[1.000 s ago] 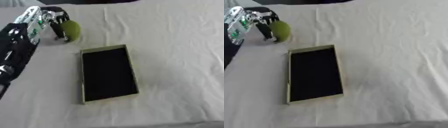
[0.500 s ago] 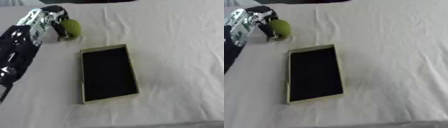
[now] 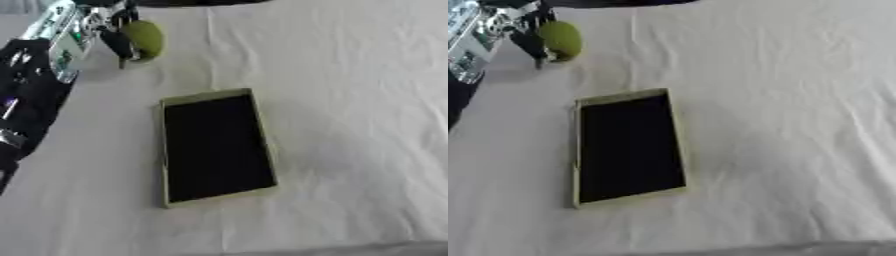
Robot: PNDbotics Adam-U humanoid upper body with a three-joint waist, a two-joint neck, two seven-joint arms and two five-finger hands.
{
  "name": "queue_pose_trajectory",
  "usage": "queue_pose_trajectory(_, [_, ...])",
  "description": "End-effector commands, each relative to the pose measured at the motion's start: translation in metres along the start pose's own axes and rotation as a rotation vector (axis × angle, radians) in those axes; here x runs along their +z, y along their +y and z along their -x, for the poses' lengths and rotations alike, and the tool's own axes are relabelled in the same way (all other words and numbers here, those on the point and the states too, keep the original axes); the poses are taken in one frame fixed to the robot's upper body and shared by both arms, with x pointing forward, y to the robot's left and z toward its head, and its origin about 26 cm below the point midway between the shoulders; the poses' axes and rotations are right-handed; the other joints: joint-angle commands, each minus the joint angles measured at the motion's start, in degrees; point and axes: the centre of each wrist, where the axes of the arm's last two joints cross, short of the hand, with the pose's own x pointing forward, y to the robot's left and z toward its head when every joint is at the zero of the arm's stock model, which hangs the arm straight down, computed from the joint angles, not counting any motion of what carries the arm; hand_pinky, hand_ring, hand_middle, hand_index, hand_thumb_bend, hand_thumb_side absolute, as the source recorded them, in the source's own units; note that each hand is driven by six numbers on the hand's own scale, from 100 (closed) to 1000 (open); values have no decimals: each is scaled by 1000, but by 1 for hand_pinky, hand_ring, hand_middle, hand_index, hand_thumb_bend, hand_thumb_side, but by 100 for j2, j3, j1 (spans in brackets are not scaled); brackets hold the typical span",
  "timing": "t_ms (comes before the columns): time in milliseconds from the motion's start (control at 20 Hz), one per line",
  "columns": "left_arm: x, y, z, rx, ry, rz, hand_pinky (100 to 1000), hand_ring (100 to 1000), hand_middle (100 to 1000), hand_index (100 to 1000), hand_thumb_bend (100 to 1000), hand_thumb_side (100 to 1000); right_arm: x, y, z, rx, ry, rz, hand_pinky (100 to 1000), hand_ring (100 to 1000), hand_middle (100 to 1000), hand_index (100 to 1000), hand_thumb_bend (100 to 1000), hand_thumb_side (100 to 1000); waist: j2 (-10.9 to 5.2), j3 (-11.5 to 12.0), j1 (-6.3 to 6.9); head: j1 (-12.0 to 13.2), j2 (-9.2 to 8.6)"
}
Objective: Pick up objects on the table and place them in the box.
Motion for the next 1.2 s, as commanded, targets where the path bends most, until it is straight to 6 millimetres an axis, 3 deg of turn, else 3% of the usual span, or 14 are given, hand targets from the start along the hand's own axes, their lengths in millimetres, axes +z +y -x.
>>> queue_pose_trajectory(50, [16, 34, 0, -32, -55, -103, 472, 476, 422, 590, 409, 100, -4, -2, -8, 24, -13, -17, 863, 699, 617, 817, 100, 643, -143, 7, -20, -38, 1])
queue_pose_trajectory(450, [44, 52, -24, -94, -261, -181, 459, 464, 404, 574, 424, 100, -4, -3, -8, 28, -12, -19, 864, 699, 617, 817, 100, 648, -125, -5, -8, -60, 6])
queue_pose_trajectory(950, [82, 45, -78, -219, -632, -147, 476, 461, 404, 568, 404, 100, -6, -3, -9, 29, -23, -25, 864, 699, 617, 817, 100, 643, -125, -24, -6, -52, -32])
queue_pose_trajectory(1200, [104, 48, -93, -215, -691, -128, 475, 460, 404, 568, 402, 100, -6, -3, -9, 29, -24, -24, 864, 699, 617, 817, 100, 643, -120, -29, -6, -37, -43])
